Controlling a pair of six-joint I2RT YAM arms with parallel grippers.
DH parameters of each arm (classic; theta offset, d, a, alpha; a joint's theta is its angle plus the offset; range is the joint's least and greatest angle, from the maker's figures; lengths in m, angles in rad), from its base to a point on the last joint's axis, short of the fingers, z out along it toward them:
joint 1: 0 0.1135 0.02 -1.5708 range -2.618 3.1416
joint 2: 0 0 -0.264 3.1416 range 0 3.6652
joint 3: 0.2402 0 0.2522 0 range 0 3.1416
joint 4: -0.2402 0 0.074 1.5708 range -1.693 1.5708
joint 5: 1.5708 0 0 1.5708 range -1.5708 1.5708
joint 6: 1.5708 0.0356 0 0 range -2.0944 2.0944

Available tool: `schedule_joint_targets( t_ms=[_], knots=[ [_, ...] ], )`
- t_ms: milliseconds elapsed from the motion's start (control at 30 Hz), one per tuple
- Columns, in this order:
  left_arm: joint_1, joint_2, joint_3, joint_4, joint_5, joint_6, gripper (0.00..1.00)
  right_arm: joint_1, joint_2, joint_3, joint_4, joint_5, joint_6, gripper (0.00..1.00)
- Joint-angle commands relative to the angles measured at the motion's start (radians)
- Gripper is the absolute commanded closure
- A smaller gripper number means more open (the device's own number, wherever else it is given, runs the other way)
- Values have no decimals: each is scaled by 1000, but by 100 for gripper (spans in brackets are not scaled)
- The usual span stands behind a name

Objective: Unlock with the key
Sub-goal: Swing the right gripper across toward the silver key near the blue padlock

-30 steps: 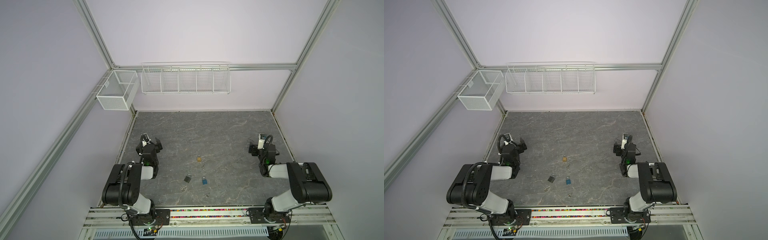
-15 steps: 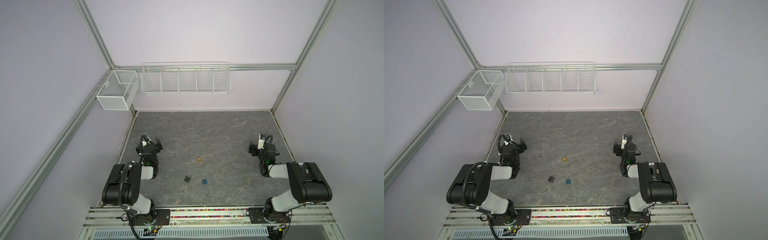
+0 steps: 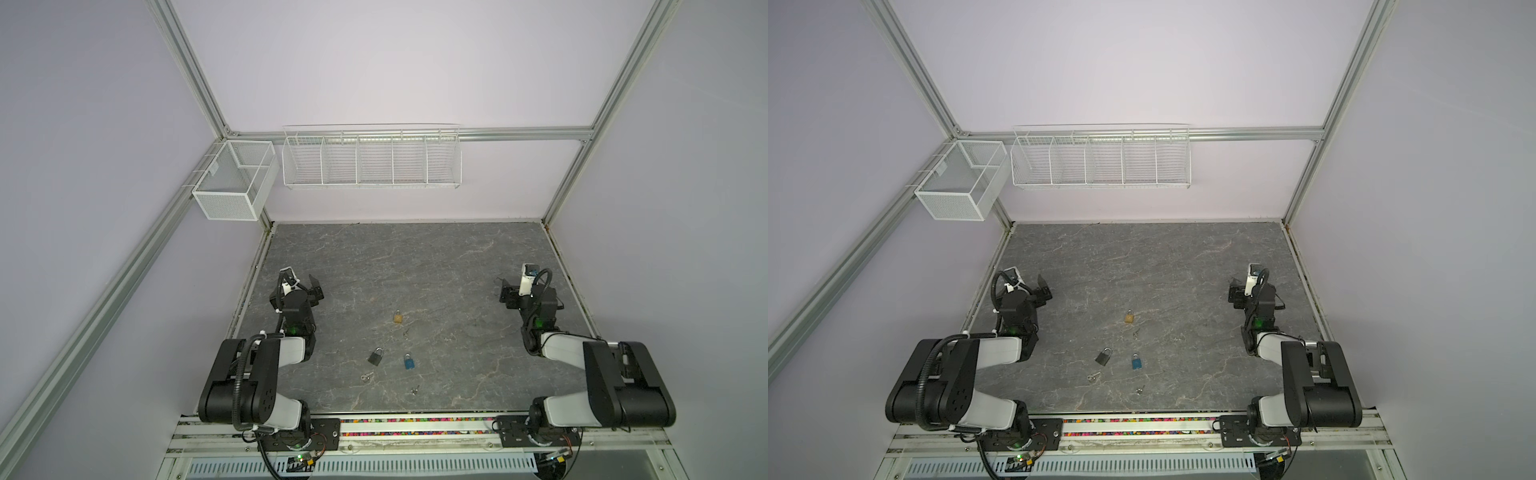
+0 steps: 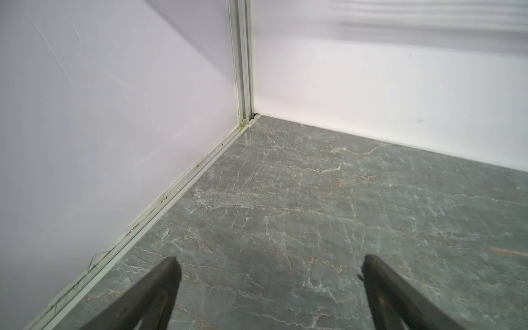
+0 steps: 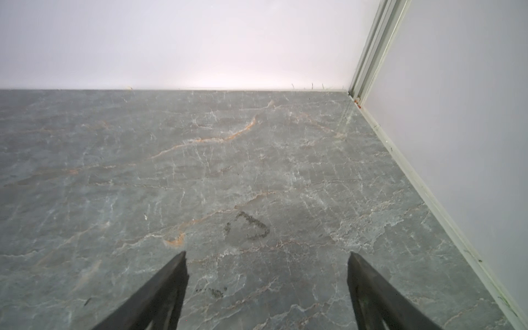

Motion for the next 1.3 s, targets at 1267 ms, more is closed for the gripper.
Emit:
schedule_joint_targets(
  t_ms=[1267],
  knots=[
    [-172, -649, 270, -1264, 455, -589, 1, 405, -331, 422, -1447, -129, 597, 11]
  ],
)
